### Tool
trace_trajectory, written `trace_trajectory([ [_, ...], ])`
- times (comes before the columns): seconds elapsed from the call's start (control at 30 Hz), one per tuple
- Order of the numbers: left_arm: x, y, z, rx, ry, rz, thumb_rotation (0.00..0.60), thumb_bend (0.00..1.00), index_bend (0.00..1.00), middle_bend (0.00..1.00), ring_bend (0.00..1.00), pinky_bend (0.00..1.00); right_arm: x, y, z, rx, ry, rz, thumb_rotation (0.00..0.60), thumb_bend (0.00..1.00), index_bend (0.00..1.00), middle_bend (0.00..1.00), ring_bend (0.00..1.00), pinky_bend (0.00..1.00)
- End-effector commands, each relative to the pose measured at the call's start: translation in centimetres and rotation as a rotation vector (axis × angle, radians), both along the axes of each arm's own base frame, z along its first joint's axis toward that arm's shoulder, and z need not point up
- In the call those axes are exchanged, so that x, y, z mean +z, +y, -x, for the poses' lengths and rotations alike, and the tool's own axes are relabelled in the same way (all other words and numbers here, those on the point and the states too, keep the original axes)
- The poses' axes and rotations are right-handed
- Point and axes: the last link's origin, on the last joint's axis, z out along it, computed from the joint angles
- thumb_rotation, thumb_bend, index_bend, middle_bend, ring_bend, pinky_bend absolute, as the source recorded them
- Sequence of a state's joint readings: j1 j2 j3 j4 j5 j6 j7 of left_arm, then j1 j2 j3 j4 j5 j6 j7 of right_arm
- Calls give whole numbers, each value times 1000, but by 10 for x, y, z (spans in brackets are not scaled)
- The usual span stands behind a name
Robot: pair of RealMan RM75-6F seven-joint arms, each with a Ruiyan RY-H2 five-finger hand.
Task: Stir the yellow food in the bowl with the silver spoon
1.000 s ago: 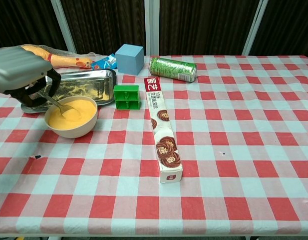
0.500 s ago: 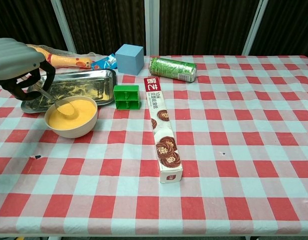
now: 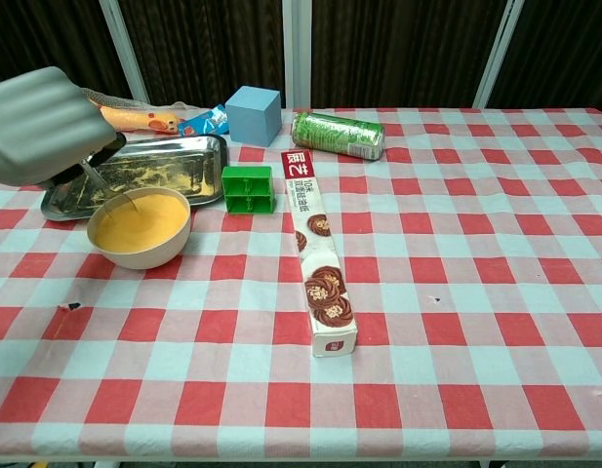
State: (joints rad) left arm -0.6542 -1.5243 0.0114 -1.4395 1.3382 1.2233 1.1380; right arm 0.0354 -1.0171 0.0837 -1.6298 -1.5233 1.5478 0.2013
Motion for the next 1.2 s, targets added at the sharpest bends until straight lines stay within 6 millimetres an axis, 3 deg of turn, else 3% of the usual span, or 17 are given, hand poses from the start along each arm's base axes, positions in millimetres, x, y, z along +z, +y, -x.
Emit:
trace_trajectory([
  [0.03, -4, -5, -4, -32, 32, -36, 600, 453, 696, 925, 903, 951, 0, 0, 0, -2, 0, 1, 600, 293, 0, 116, 0, 0],
  [0.47, -2, -14, -23, -98, 134, -144, 600, 453, 698, 925, 903, 951, 1, 1, 1, -2, 0, 3, 600, 293, 0, 116, 0, 0],
  [0.83, -21, -20, -26, -126, 272, -160, 600, 453, 711, 925, 904, 955, 1, 1, 0, 0, -2, 1, 600, 292, 0, 116, 0, 0],
  [1.2, -20, -11, -25, -65, 297, -185, 600, 454, 713, 925, 904, 955, 1, 3, 0, 2, -2, 5, 600, 292, 0, 115, 0, 0],
])
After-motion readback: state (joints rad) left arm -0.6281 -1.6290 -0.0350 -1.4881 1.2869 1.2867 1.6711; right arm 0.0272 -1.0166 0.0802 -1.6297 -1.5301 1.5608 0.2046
